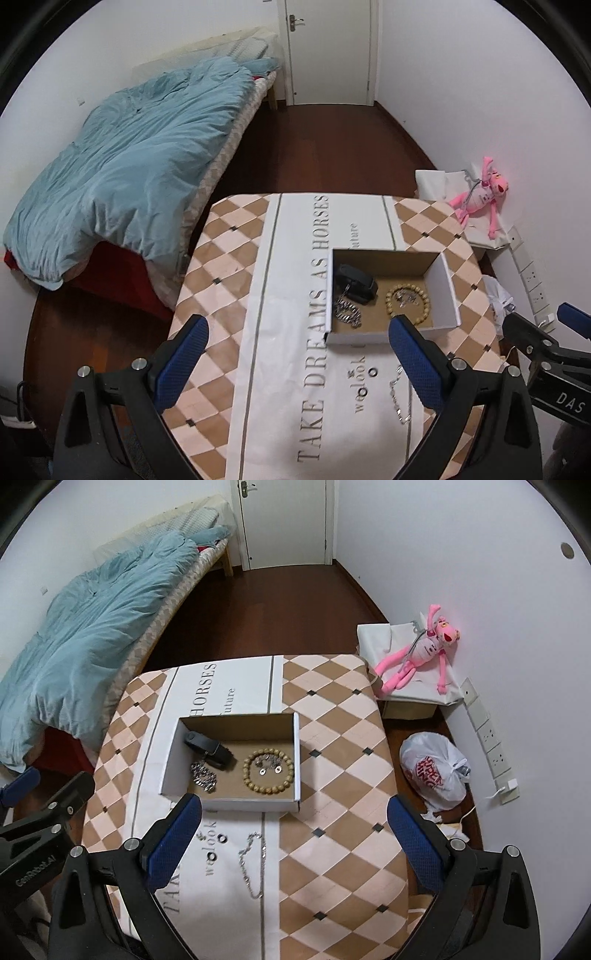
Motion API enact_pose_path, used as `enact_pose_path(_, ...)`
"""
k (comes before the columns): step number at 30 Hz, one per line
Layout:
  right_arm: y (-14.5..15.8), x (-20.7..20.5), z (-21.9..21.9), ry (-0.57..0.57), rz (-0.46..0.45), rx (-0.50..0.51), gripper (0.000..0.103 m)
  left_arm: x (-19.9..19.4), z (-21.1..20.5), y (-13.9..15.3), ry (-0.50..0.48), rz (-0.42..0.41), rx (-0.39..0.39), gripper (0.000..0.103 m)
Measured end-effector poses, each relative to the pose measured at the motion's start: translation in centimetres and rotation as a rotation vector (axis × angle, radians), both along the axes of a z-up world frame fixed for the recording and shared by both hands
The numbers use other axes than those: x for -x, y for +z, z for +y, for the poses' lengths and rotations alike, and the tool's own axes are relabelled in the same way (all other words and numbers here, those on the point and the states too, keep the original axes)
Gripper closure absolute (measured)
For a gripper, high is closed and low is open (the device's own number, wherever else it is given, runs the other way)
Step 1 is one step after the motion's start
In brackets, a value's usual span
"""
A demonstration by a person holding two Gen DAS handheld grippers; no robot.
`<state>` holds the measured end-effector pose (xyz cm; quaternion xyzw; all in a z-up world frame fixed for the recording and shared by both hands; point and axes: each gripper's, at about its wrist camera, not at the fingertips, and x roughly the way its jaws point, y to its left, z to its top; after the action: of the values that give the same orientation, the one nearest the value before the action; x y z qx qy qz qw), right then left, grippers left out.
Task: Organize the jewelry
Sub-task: 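Grasp the small black ring with the left tool while the right reaches the silver necklace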
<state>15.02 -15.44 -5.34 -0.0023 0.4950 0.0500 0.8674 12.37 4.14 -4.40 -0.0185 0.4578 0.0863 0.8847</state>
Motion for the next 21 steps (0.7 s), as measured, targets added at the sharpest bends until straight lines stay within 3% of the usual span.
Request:
enact_pose_path(4,-3.4,1.2,0.1,0.007,0.070,0.000,0.001,1.3,0.4,-2.3,0.016,0.039,0.000,0.003)
enact_pose_path(9,-9.2,2.4,0.0,0.011,0.171,-0.017,0.002,2.6,1.0,-7.7,0.055,0.154,-0.028,0.003)
enact_pose_path(15,-15.8,4.3,1.0,0.027,0.291,-0.050,0.021,4.1,1.3,-12.5,0.081,0.257,-0.046,0.003)
enact_pose_path(21,-18.6,5.3,2.6,0.050,0.259,-0.064,0.035,4.8,1.6,-14.6,0.092,0.304,-0.056,0.003)
